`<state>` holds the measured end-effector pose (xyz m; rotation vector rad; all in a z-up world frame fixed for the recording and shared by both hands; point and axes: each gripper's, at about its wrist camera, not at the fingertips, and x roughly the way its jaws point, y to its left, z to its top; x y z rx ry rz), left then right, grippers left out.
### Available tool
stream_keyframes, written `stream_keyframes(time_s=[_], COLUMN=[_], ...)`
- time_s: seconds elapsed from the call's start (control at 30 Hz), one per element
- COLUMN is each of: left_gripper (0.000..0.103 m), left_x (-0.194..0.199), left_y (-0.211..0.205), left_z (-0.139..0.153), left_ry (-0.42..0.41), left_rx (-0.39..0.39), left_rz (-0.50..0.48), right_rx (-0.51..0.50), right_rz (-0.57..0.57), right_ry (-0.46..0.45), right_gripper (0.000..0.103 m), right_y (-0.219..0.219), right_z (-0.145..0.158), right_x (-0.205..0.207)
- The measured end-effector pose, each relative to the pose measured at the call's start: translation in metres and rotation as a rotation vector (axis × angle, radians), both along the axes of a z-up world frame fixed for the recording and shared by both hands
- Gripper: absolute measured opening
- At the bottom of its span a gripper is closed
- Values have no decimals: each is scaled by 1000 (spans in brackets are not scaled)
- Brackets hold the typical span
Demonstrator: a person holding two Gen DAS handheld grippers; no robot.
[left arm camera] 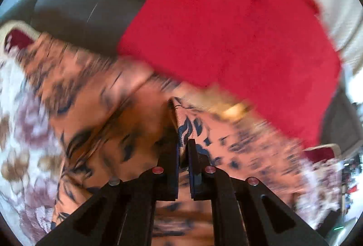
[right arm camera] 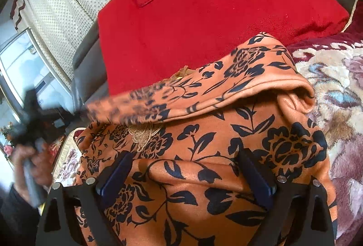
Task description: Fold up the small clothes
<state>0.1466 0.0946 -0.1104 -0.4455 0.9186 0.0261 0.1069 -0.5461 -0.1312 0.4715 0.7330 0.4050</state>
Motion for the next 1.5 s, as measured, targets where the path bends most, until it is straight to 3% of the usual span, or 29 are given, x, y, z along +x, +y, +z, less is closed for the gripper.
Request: stream_keyframes(time_s=[0.07,0.13,0.23,0.27,0.33,0.47,0.53,0.6,0.63,0.67,0.77,0.83,0.87,0.9,0.93,1.03,1.07,1.13,1.23,1.3,1.33,1.43,1.5], left_gripper=[7,8,8,8,9,10,10,10,10,10,10,10,10,10,10,10,10,10,10,10,10,10,10], left_x=[-7,-15,-21,-12,-11,-19,-10,-6,-2,-3,-6,-11,-13,-14,-14,-13,-13,-14,-15,-17,-14,-14,-14], left_y=[15,21,17,12,15,1,6,4,4,4,6,8,8,8,8,7,6,6,10,11,9,9,10], left_z=[-26,-25,-15,-26,-32,-39,-44,-46,-49,-50,-49,-48,-47,-46,-46,-48,-48,-47,-47,-46,-47,-48,-48], left_ry=[72,42,45,49,33,-38,-49,-59,-62,-65,-73,-78,-79,-80,-81,-84,-85,-86,-89,-91,-91,-93,-95], left_rx=[1,-23,27,36,40,132,131,120,118,115,98,94,96,97,95,86,89,99,82,83,83,78,76], left_rz=[33,27,1,-3,-10,-49,-47,-47,-47,-47,-46,-46,-46,-46,-46,-45,-44,-44,-43,-43,-42,-43,-43], right_rx=[-11,58,151,167,135,115,140,114,94,48,-214,-261,-304,-345,-288,-47,11,61,103,106,84,-147,-171], right_rz=[21,33,-54,-84,-147,-186,-160,-129,-99,-57,-66,-100,-116,-108,-108,-147,-142,-138,-135,-125,-100,-135,-160], right_ry=[57,89,21,13,48,273,349,392,406,415,276,202,235,327,376,315,300,295,379,407,395,301,372], right_gripper=[98,98,98,98,98,98,95,79,52,11,11,13,27,38,54,56,63,71,71,56,12,11,12], right_y=[12,8,-26,-39,-58,-83,-81,-71,-63,-51,-16,-7,-7,-8,-15,-38,-42,-47,-47,-42,-34,-6,-7], right_z=[5,17,51,60,68,30,11,5,4,8,51,61,50,27,11,22,26,30,10,3,9,33,11], right_x=[5,3,1,7,27,83,98,106,108,110,97,86,91,100,103,96,98,112,145,161,166,169,176])
